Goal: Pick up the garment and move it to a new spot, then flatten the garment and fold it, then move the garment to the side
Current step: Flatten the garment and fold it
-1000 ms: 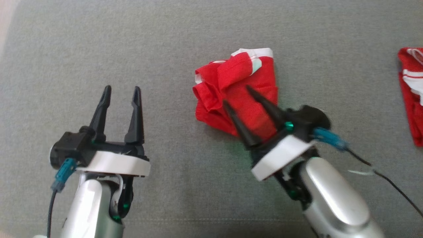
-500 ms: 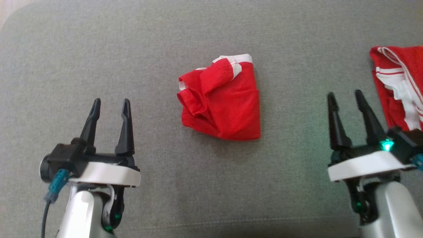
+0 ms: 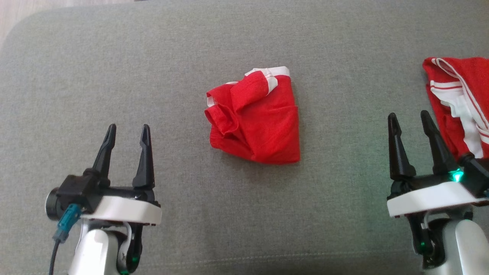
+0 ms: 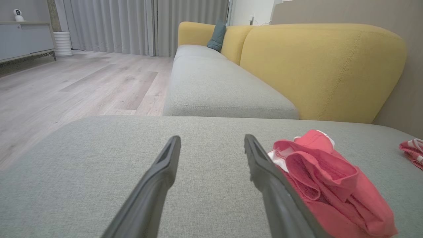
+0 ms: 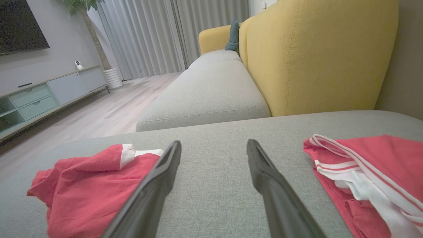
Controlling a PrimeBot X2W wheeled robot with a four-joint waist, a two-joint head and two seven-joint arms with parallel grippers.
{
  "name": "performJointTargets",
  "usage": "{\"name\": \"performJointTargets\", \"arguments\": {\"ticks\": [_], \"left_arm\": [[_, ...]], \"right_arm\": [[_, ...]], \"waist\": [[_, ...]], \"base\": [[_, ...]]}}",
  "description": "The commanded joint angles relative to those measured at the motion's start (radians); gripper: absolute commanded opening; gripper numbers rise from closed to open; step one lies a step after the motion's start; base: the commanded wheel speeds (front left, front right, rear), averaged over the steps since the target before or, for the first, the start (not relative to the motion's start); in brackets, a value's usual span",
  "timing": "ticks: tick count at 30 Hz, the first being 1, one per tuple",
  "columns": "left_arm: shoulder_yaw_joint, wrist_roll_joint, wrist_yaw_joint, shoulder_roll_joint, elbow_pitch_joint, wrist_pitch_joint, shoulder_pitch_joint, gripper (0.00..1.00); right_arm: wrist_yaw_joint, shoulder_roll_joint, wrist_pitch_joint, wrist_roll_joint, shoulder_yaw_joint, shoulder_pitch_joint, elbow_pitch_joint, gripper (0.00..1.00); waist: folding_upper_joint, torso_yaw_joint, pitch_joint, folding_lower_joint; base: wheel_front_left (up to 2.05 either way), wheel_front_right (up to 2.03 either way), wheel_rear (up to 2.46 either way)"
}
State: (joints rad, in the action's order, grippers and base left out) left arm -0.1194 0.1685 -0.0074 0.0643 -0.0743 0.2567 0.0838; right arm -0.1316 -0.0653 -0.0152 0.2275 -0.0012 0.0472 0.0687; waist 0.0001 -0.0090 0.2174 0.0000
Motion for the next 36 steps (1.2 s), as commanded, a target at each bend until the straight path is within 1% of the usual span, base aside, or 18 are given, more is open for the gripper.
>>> {"name": "performJointTargets", "arguments": {"ticks": [1,11,12,13,18,22,26,27,29,33,34,36], "left_arm": [[0.028,-0.007,0.004,0.020,0.035,0.005,0.018,1.00],[0.026,-0.005,0.009,0.023,0.042,0.005,0.019,1.00],[0.025,-0.005,0.009,0.023,0.043,0.005,0.019,1.00],[0.025,-0.005,0.009,0.023,0.044,0.005,0.021,1.00],[0.022,-0.005,0.009,0.024,0.050,0.005,0.038,1.00],[0.015,-0.005,0.003,0.022,0.049,0.005,0.062,1.00],[0.001,-0.003,-0.004,0.016,0.046,0.005,0.086,1.00],[-0.006,-0.001,-0.007,0.012,0.042,0.005,0.099,1.00],[-0.012,0.002,-0.009,0.008,0.039,0.005,0.109,1.00],[-0.021,0.009,-0.011,0.001,0.032,0.005,0.125,1.00],[-0.021,0.009,-0.011,0.001,0.032,0.005,0.125,1.00],[-0.024,0.012,-0.011,-0.002,0.031,0.005,0.130,1.00]], "right_arm": [[0.001,0.002,0.006,-0.006,0.021,0.009,0.040,1.00],[0.001,0.004,0.009,-0.013,0.019,0.010,0.047,1.00],[0.001,0.004,0.012,-0.015,0.018,0.010,0.047,0.64],[0.001,0.004,0.015,-0.016,0.018,0.011,0.045,0.00],[0.001,-0.010,0.025,-0.020,0.031,0.039,0.018,0.00],[0.001,-0.030,0.032,-0.013,0.097,0.105,-0.054,0.00],[0.001,-0.032,0.025,0.008,0.205,0.204,-0.165,0.00],[0.001,-0.026,0.017,0.022,0.264,0.260,-0.226,0.00],[0.001,-0.019,0.009,0.035,0.315,0.314,-0.292,0.00],[0.001,-0.008,-0.004,0.058,0.389,0.412,-0.432,0.00],[0.001,-0.008,-0.004,0.058,0.389,0.412,-0.432,0.00],[0.001,-0.003,-0.012,0.070,0.408,0.456,-0.499,0.00]], "waist": [[-0.0001,0.001,0.000,0.0000],[-0.0001,0.002,0.006,0.0000],[-0.0001,0.002,0.007,0.0000],[-0.0001,0.003,0.009,0.0000],[-0.0001,0.010,0.034,0.0000],[-0.0001,0.027,0.061,0.0000],[-0.0001,0.053,0.086,0.0000],[-0.0001,0.069,0.097,0.0000],[-0.0001,0.085,0.106,0.0000],[-0.0001,0.116,0.118,0.0000],[-0.0001,0.116,0.118,0.0000],[-0.0001,0.129,0.122,0.0000]], "base": [[0.00,0.00,0.00],[0.00,0.00,0.00],[0.00,0.00,0.00],[0.00,0.00,0.00],[0.00,0.00,0.00],[0.00,0.00,0.00],[0.00,0.00,0.00],[0.00,0.00,0.00],[0.00,0.00,0.00],[0.00,0.00,0.00],[0.00,0.00,0.00],[0.00,0.00,0.00]]}}
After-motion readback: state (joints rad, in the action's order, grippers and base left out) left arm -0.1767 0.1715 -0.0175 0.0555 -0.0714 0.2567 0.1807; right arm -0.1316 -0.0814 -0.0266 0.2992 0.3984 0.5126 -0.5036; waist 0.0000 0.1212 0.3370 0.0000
